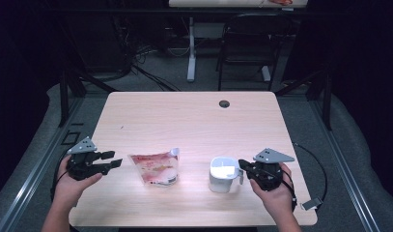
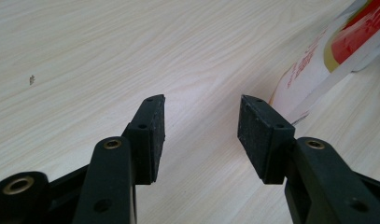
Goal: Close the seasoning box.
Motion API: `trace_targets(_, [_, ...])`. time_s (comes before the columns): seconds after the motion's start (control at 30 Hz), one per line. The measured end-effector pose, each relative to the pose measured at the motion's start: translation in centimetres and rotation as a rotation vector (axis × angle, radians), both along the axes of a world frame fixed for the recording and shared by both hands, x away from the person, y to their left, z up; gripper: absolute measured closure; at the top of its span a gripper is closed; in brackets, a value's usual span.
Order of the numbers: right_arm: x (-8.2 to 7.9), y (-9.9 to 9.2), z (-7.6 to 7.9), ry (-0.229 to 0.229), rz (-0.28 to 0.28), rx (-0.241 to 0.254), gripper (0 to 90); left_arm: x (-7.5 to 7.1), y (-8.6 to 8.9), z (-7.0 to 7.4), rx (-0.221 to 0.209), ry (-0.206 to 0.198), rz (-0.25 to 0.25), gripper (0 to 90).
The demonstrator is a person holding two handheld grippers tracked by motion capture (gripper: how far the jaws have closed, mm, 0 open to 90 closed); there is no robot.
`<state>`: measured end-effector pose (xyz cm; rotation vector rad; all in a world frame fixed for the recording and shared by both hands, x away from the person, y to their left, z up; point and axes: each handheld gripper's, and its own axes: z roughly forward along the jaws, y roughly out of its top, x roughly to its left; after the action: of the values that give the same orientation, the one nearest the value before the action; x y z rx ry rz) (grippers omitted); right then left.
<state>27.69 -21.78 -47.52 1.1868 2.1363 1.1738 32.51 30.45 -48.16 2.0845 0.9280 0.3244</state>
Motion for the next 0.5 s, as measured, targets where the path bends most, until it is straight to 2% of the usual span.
trace_targets(0.2, [0.1,-1.9,-0.7,0.000,-0.080,0.018,83.6,0.1,-0.1,-0.1,0.005,0.006,-0.001,51.7])
trace_targets(0.3, [0.3,-2.8,-1.4,0.002,-0.120,0.011,81.2,0.1,0.0,-0.2,0.009,0.007,0.000,51.7])
trace_targets(0.4, [0.5,-3.4,-2.0,0.013,-0.150,0.038,73.7,0.2,0.1,-0.3,0.003,0.007,0.006,51.7])
trace_targets(0.5, [0.6,-3.7,-2.3,0.015,-0.166,0.029,64.8,0.2,0.3,-0.4,0.001,0.008,0.010,51.6])
